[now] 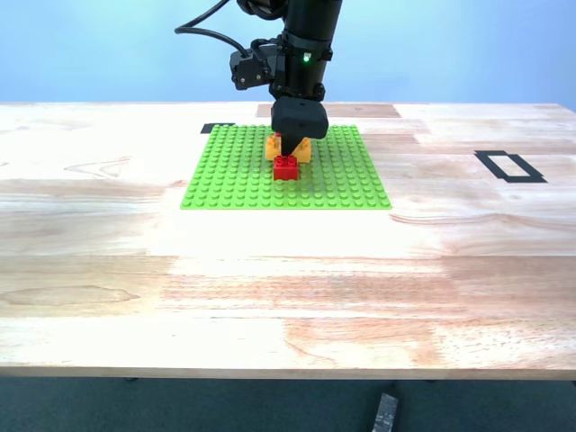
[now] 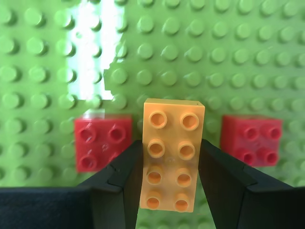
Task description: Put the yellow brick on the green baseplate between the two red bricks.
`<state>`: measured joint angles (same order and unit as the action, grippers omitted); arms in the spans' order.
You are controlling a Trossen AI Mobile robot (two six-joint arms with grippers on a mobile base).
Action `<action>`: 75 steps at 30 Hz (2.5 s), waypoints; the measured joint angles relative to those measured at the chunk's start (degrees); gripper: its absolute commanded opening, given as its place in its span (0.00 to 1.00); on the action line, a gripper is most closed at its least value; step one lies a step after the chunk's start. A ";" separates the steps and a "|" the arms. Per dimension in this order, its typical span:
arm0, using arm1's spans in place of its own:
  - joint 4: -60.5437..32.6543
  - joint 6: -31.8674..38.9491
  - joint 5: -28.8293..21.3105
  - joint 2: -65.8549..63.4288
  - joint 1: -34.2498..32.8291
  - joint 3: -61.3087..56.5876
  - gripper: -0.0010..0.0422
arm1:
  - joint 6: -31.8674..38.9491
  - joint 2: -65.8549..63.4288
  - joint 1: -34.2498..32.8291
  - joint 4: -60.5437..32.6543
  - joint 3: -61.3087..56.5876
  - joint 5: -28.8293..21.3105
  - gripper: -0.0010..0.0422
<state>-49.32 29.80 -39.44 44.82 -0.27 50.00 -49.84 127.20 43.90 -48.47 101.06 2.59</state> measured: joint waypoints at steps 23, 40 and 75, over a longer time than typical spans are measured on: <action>0.00 -0.02 0.00 0.00 0.00 0.00 0.02 | -0.85 -0.17 -0.09 2.45 -1.79 0.09 0.23; -0.63 -0.02 -0.02 0.00 -0.04 0.00 0.02 | -0.02 -0.07 -0.17 2.82 -1.81 1.33 0.36; -0.35 0.11 -0.02 0.00 -0.04 0.00 0.02 | 3.61 -3.91 -1.62 3.96 -1.88 0.48 0.07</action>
<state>-49.67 29.91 -39.46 44.82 -0.32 50.00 -46.24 123.28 42.28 -44.51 99.18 3.07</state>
